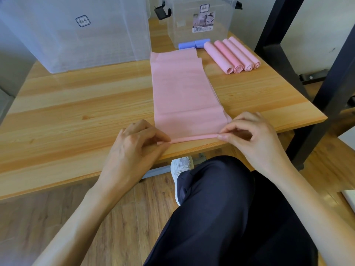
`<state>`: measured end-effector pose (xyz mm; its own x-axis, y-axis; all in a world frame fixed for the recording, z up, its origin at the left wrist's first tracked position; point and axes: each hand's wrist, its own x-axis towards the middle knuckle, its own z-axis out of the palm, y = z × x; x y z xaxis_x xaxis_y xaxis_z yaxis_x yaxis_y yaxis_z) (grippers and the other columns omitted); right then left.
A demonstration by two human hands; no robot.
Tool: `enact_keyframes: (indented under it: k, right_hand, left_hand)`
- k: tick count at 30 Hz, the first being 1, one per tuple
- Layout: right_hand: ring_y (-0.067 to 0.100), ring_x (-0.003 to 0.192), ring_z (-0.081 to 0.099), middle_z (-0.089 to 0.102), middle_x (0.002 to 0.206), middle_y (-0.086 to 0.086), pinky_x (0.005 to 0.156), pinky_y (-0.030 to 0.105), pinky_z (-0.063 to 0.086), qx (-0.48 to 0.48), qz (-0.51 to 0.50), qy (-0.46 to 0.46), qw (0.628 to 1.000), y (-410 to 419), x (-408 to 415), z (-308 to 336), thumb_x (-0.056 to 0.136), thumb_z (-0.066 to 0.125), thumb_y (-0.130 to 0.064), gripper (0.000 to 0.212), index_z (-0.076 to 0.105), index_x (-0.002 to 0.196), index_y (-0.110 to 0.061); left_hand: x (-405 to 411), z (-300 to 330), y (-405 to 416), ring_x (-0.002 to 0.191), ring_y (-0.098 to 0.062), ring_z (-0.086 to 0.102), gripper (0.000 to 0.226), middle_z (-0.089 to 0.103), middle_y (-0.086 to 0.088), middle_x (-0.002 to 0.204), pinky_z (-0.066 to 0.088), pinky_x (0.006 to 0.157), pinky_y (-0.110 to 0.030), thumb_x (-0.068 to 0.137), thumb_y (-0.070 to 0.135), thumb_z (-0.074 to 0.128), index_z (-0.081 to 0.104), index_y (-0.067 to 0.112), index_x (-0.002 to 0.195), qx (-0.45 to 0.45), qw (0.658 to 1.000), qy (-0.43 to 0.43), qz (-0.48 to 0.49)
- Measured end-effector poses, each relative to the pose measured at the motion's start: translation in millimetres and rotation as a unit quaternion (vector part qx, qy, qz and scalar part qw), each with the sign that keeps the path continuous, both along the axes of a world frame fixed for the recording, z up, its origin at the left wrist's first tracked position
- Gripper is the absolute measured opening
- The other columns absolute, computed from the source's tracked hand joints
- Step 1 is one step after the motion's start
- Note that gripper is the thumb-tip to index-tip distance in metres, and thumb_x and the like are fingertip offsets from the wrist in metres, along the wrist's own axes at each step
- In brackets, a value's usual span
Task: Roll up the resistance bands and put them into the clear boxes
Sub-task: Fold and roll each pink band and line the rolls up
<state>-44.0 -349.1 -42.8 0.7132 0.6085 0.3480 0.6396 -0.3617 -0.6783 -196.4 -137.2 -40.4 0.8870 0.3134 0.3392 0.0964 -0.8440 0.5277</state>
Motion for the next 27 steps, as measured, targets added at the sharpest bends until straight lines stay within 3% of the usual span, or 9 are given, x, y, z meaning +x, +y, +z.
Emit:
enact_keyframes:
  k: [5, 8, 11, 14, 17, 22, 25, 27]
  right_hand:
    - [0.01, 0.091, 0.045, 0.058, 0.082, -0.013, 0.09, 0.032, 0.035, -0.046, 0.002, 0.007, 0.999, 0, 4, 6, 0.08, 0.073, -0.032, 0.008, 0.068, 0.075, -0.033]
    - [0.013, 0.089, 0.048, 0.059, 0.082, -0.011, 0.085, 0.028, 0.035, -0.059, -0.007, 0.028, 0.998, 0, 6, 7, 0.078, 0.078, -0.03, 0.009, 0.073, 0.075, -0.023]
    - [0.008, 0.085, 0.047, 0.061, 0.081, -0.011, 0.079, 0.025, 0.034, -0.037, -0.023, 0.027, 0.999, 4, 6, 5, 0.077, 0.079, -0.029, 0.01, 0.07, 0.073, -0.026]
    - [0.009, 0.084, 0.047, 0.061, 0.081, -0.011, 0.083, 0.032, 0.038, -0.014, -0.025, 0.007, 1.0, 4, 5, -1, 0.079, 0.074, -0.033, 0.009, 0.069, 0.074, -0.028]
    - [0.015, 0.089, 0.05, 0.06, 0.083, -0.011, 0.088, 0.045, 0.043, 0.0, -0.014, 0.001, 1.0, 1, 2, -2, 0.077, 0.069, -0.044, 0.016, 0.071, 0.076, -0.028]
    - [0.013, 0.09, 0.049, 0.06, 0.083, -0.012, 0.091, 0.047, 0.042, 0.013, -0.001, -0.007, 1.0, 1, 3, -3, 0.079, 0.074, -0.031, 0.004, 0.073, 0.079, -0.028]
    - [0.011, 0.087, 0.046, 0.059, 0.081, -0.013, 0.09, 0.041, 0.039, -0.017, 0.001, -0.012, 1.0, -1, 5, -1, 0.081, 0.068, -0.037, 0.013, 0.073, 0.08, -0.024]
    - [0.011, 0.085, 0.045, 0.06, 0.08, -0.012, 0.088, 0.035, 0.037, -0.036, 0.003, 0.0, 0.999, -2, 6, 2, 0.08, 0.067, -0.038, 0.017, 0.073, 0.079, -0.022]
  left_hand:
    - [-1, 5, 1, 0.09, -0.004, 0.058, 0.01, 0.062, 0.017, 0.09, 0.044, 0.08, -0.016, 0.089, 0.034, 0.064, 0.073, 0.029, 0.089, -0.046, 0.999, 0.021, -0.006]
    - [0, 6, 2, 0.091, -0.002, 0.057, 0.008, 0.062, 0.016, 0.09, 0.042, 0.078, -0.011, 0.089, 0.031, 0.064, 0.072, 0.031, 0.089, -0.057, 0.998, 0.035, 0.004]
    - [4, 4, 1, 0.091, 0.0, 0.056, 0.009, 0.059, 0.021, 0.091, 0.039, 0.077, -0.007, 0.09, 0.025, 0.066, 0.072, 0.032, 0.091, -0.041, 0.999, 0.022, 0.01]
    - [5, 2, 0, 0.087, -0.002, 0.056, 0.013, 0.057, 0.021, 0.09, 0.039, 0.08, -0.013, 0.092, 0.019, 0.064, 0.072, 0.03, 0.093, -0.004, 1.0, 0.005, 0.006]
    - [3, -1, -1, 0.085, -0.005, 0.054, 0.015, 0.058, 0.016, 0.093, 0.042, 0.084, -0.03, 0.094, 0.018, 0.06, 0.072, 0.027, 0.097, 0.046, 0.999, -0.005, -0.014]
    - [0, -2, 0, 0.087, -0.006, 0.055, 0.01, 0.057, 0.016, 0.093, 0.044, 0.086, -0.032, 0.093, 0.031, 0.064, 0.073, 0.029, 0.097, 0.021, 1.0, -0.004, -0.013]
    - [0, 0, 0, 0.089, -0.005, 0.058, 0.014, 0.058, 0.018, 0.092, 0.042, 0.086, -0.018, 0.092, 0.033, 0.063, 0.074, 0.027, 0.097, 0.007, 1.0, -0.001, -0.015]
    - [-1, 2, -1, 0.092, -0.005, 0.058, 0.015, 0.058, 0.02, 0.092, 0.045, 0.085, -0.016, 0.092, 0.033, 0.061, 0.074, 0.028, 0.098, -0.011, 1.0, 0.002, -0.018]
